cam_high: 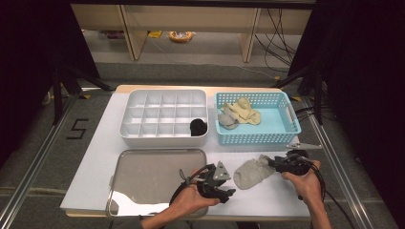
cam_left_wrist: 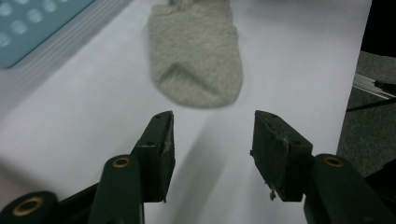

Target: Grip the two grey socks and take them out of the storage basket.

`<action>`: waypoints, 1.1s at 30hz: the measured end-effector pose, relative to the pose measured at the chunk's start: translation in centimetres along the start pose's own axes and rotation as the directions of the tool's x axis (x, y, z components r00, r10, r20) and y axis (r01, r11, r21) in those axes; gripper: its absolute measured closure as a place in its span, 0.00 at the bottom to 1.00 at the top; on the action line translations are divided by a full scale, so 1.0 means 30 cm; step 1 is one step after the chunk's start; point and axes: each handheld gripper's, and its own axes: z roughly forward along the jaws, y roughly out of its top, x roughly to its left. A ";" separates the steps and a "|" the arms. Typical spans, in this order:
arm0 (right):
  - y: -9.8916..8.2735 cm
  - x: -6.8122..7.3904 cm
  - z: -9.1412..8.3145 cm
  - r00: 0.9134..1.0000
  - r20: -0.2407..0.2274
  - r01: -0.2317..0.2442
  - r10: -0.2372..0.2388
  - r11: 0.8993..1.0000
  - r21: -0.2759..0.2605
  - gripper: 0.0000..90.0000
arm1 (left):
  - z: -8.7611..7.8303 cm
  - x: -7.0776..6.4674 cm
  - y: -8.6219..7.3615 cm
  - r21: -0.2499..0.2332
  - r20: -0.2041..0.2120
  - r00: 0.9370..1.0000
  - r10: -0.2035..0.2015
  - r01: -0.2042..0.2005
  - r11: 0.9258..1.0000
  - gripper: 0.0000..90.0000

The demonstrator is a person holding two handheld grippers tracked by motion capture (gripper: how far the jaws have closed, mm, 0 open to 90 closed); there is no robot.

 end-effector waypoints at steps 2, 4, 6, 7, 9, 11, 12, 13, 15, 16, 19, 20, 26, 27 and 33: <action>0.000 0.007 -0.003 1.000 -0.001 -0.021 0.021 1.000 0.015 0.70 | 0.036 -0.008 0.018 0.015 -0.006 1.000 0.016 -0.016 1.000 0.54; 0.001 0.005 -0.001 1.000 -0.003 0.000 0.000 1.000 0.004 0.72 | 0.074 -0.012 0.033 0.025 -0.009 1.000 0.010 -0.010 1.000 0.55; 0.003 -0.003 0.000 1.000 0.001 0.019 -0.019 1.000 0.017 0.73 | 0.101 -0.014 0.042 0.041 -0.008 1.000 0.025 -0.025 0.999 0.56; 0.003 -0.006 0.003 1.000 -0.006 0.016 -0.016 1.000 0.020 0.73 | 0.116 -0.015 0.045 0.056 -0.016 0.999 0.031 -0.030 0.998 0.57; 0.004 -0.009 0.002 1.000 -0.007 0.010 -0.009 0.999 0.038 0.73 | 0.134 -0.017 0.052 0.059 -0.042 0.998 0.052 -0.050 0.997 0.59; -0.001 -0.016 0.012 1.000 0.000 0.003 -0.003 0.999 0.034 0.76 | 0.135 -0.023 0.057 0.065 -0.046 0.995 0.085 -0.082 0.995 0.67; -0.003 -0.017 0.014 1.000 0.004 0.005 -0.005 0.999 0.036 0.79 | 0.135 -0.029 0.056 0.064 -0.052 0.994 0.101 -0.097 0.993 0.72; -0.005 -0.019 0.018 1.000 -0.010 0.012 -0.011 0.999 0.044 0.84 | 0.134 -0.032 0.056 0.069 -0.055 0.992 0.113 -0.109 0.992 0.77; -0.006 -0.026 0.025 0.999 -0.024 0.039 -0.038 0.998 0.050 0.91 | 0.132 -0.032 0.058 0.072 -0.062 0.989 0.132 -0.127 0.989 0.87; -0.007 -0.020 0.024 1.000 -0.013 0.020 -0.019 0.998 0.053 0.94 | 0.129 -0.028 0.056 0.075 -0.061 0.988 0.139 -0.134 0.988 0.91; -0.004 -0.021 0.012 0.999 -0.020 0.050 -0.049 0.997 0.052 1.00 | 0.110 -0.015 0.050 0.078 -0.048 0.989 0.139 -0.135 0.988 0.93; -0.002 -0.016 0.003 0.997 -0.020 0.069 -0.069 0.997 0.021 1.00 | 0.101 -0.015 0.045 0.071 -0.044 0.991 0.130 -0.127 0.989 0.93; -0.003 0.031 -0.053 0.995 -0.035 0.090 -0.090 0.996 0.016 1.00 | 0.031 -0.008 0.015 0.068 -0.014 0.987 0.159 -0.158 0.985 0.93; -0.007 0.034 -0.050 0.994 -0.033 0.101 -0.101 0.995 -0.007 0.97 | 0.024 -0.004 0.012 0.077 -0.007 0.986 0.166 -0.165 0.983 0.93; -0.005 0.067 -0.018 0.992 -0.050 0.119 -0.117 0.993 0.020 0.81 | 0.006 0.026 -0.003 0.117 -0.010 0.978 0.206 -0.204 0.972 0.92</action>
